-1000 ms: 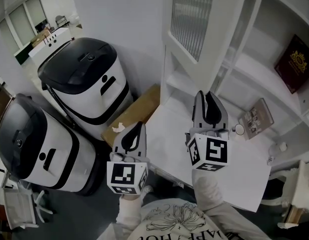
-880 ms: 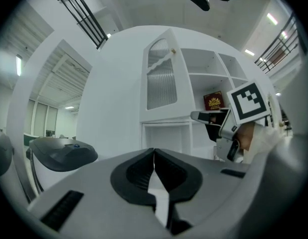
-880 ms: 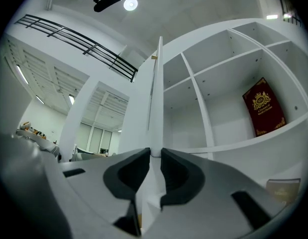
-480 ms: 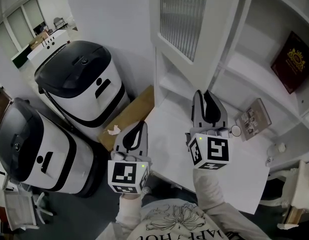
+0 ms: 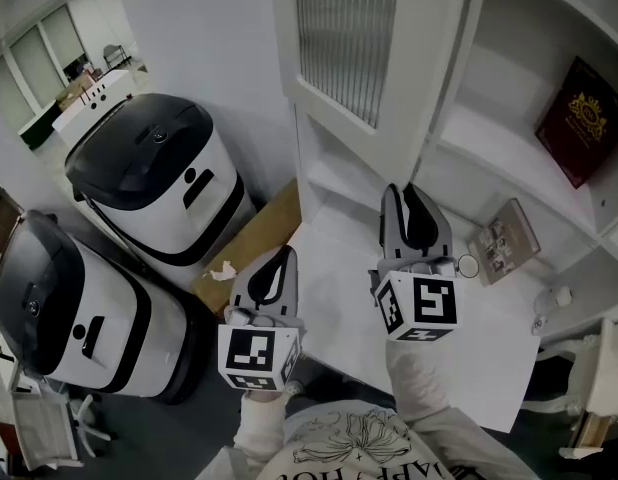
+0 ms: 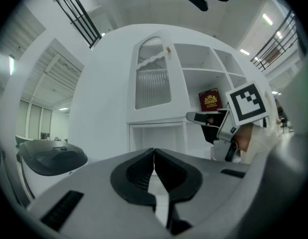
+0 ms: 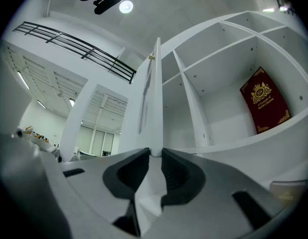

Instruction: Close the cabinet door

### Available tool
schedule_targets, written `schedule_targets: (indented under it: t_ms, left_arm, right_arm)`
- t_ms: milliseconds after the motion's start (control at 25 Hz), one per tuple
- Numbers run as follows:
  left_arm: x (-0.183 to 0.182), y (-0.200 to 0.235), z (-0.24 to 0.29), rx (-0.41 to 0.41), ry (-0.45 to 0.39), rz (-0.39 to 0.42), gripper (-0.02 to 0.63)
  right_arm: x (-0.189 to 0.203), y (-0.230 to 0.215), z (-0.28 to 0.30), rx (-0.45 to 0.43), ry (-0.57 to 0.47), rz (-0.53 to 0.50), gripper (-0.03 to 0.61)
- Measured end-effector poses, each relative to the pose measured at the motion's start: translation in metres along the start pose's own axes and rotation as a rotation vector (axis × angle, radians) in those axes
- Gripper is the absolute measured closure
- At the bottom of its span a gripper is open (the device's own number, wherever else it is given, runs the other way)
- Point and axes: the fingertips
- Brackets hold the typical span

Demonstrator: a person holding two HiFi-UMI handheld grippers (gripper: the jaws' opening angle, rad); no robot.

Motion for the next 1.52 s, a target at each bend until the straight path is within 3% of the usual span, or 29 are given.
schedule_targets:
  t_ms: [1520]
  left_arm:
    - [0.014, -0.022, 0.067, 0.055, 0.017, -0.002, 0.609]
  right_arm:
    - [0.015, -0.066, 0.031, 0.106, 0.014, -0.076, 0.492]
Point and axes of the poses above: the fingertips, and each gripper's own axes: z forward along the fingers, y to its left, x out of its underside, and after that the axes turned 9 degrees about -y, right-handed
